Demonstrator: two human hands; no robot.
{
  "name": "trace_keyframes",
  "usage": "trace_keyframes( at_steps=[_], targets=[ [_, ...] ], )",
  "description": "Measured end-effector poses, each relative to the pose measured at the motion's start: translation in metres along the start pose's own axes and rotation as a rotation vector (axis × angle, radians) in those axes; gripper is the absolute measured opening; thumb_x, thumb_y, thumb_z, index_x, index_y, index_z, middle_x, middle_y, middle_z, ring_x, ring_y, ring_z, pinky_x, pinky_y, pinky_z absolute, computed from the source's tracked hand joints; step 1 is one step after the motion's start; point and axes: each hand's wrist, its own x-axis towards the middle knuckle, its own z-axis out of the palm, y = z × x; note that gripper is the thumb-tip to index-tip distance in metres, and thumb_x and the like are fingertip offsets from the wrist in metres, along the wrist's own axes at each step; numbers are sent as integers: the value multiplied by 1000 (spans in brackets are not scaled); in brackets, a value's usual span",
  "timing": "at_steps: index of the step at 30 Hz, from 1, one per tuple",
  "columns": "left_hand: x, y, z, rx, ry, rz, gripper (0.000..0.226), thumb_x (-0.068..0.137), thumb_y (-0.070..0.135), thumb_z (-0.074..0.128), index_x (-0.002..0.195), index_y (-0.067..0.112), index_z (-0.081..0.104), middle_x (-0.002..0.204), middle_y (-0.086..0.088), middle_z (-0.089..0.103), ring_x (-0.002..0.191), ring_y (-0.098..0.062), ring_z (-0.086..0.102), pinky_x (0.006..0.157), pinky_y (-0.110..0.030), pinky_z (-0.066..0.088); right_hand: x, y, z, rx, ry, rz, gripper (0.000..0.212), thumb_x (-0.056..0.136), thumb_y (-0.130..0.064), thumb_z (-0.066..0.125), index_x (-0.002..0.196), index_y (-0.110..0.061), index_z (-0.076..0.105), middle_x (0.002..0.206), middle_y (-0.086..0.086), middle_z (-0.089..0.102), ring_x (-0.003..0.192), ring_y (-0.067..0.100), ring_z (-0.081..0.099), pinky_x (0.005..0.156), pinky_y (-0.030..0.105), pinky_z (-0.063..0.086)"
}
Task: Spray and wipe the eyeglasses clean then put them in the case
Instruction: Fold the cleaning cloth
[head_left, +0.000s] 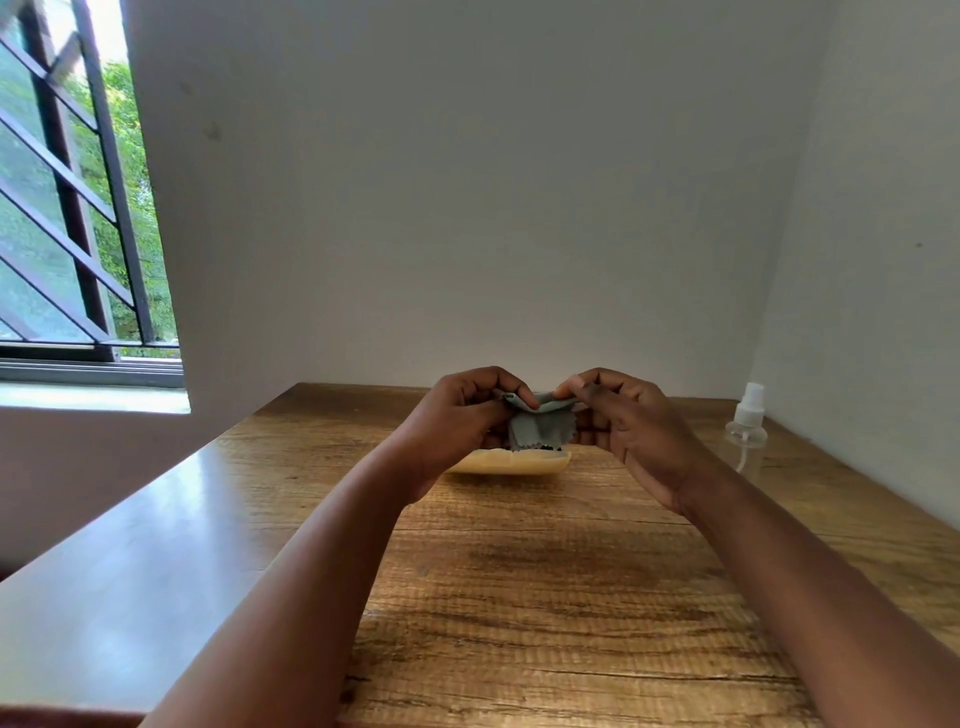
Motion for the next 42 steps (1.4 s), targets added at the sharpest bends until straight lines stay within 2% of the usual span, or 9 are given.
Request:
trace_keyframes(
  at_steps=[4, 9, 15, 18, 21, 24, 30, 36, 42],
  targets=[
    [-1, 0, 0, 6, -8, -2, 22, 99, 0, 46, 98, 6, 67, 103, -11, 68, 90, -18, 68, 80, -30, 57, -1, 3, -1, -88, -5, -88, 34, 65, -11, 80, 96, -11, 68, 96, 0, 71, 93, 20, 69, 81, 33, 58],
    [0, -1, 1, 3, -7, -1, 27, 98, -4, 46, 95, 12, 67, 102, -12, 70, 88, -18, 70, 77, -28, 56, 0, 5, -2, -112, -25, -128, 34, 72, 9, 75, 97, -13, 66, 97, 0, 69, 93, 17, 70, 81, 27, 56],
    [-2, 2, 0, 20, 6, 22, 23, 98, -3, 45, 99, 9, 64, 104, -17, 68, 85, -16, 69, 76, -30, 58, 0, 6, -1, -122, -25, -114, 13, 84, -2, 70, 93, -11, 68, 91, 1, 69, 86, 16, 63, 73, 29, 53],
    [-2, 3, 1, -5, 2, 11, 23, 98, -3, 45, 105, 11, 61, 98, -13, 68, 80, -14, 69, 70, -28, 56, 1, 4, -1, -73, -37, -103, 10, 88, -4, 66, 91, -13, 67, 100, 2, 67, 95, 21, 62, 78, 34, 53],
    [-2, 3, 3, -16, -14, 8, 23, 97, -3, 45, 108, 11, 59, 94, -10, 69, 80, -16, 69, 76, -36, 59, 1, 2, -1, 27, -81, -77, 8, 89, -4, 62, 91, -11, 65, 107, 7, 66, 103, 24, 61, 86, 38, 50],
    [-2, 3, 2, -12, -23, 5, 21, 97, -2, 47, 110, 9, 60, 93, -9, 71, 84, -20, 69, 82, -42, 57, 1, 2, 1, 55, -95, -68, 8, 92, -3, 56, 93, -9, 62, 103, 11, 65, 100, 24, 61, 82, 34, 52],
    [-2, 3, 1, 22, -11, 12, 18, 95, 1, 53, 105, 14, 61, 89, -7, 68, 82, -19, 66, 70, -31, 56, -1, -1, 1, 50, -104, -59, 14, 94, -10, 55, 87, -20, 62, 94, 4, 62, 91, 18, 59, 71, 30, 49],
    [-1, 3, 0, 22, 7, 9, 18, 93, 1, 56, 104, 14, 61, 90, -9, 67, 81, -18, 65, 64, -26, 55, -2, 0, 3, -76, -47, -50, 10, 100, -14, 50, 97, -19, 58, 90, 4, 61, 85, 20, 60, 69, 35, 55],
    [-1, 2, 0, 15, 24, 13, 15, 92, 0, 56, 102, 11, 61, 83, -8, 66, 73, -17, 64, 59, -24, 53, -3, 1, 4, -114, -66, -74, 7, 97, -18, 53, 103, -16, 52, 78, 0, 68, 71, 12, 63, 61, 28, 52]
  ],
)
